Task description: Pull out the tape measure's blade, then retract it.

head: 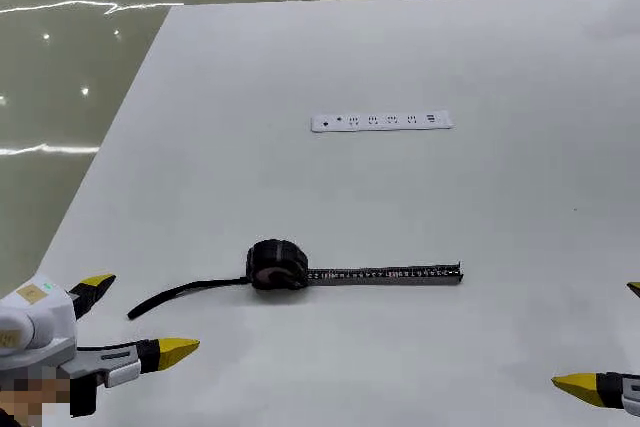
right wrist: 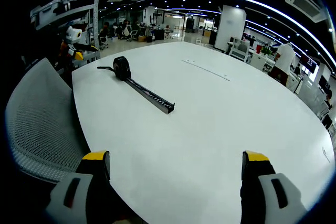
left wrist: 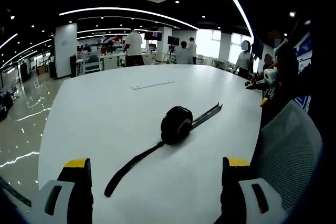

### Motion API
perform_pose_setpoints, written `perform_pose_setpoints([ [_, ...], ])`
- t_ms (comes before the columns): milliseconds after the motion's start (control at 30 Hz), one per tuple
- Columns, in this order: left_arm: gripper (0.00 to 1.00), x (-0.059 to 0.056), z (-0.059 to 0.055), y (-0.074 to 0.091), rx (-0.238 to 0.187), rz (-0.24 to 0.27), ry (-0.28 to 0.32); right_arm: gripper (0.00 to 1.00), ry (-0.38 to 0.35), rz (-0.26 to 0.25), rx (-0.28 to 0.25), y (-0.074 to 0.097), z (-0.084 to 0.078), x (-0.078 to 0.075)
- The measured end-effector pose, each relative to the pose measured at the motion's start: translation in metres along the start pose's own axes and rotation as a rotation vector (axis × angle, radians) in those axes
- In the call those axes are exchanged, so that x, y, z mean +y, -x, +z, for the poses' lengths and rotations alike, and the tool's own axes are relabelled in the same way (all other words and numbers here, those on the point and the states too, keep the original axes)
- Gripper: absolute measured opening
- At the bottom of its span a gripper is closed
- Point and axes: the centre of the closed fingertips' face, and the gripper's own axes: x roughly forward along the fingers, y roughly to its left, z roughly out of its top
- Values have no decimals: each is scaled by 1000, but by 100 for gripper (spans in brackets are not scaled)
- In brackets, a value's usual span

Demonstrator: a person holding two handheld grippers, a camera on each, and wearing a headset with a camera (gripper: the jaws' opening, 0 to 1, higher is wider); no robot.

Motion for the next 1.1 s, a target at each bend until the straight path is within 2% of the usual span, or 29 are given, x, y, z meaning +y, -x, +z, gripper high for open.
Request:
perform_pose_setpoints([
  [167, 100, -5, 0, 0, 7, -11, -6, 100, 2, -9, -30, 4, 9, 0],
  [267, 100, -5, -2, 1, 18, -13, -13, 100, -2, -12, -35, 6, 8, 0],
  [567, 100, -5, 0, 5, 15, -16, -5, 100, -4, -19, -39, 12, 7, 2],
  [1100, 100, -12, 6, 6, 7, -12, -11, 100, -3, -14, -42, 16, 5, 5],
])
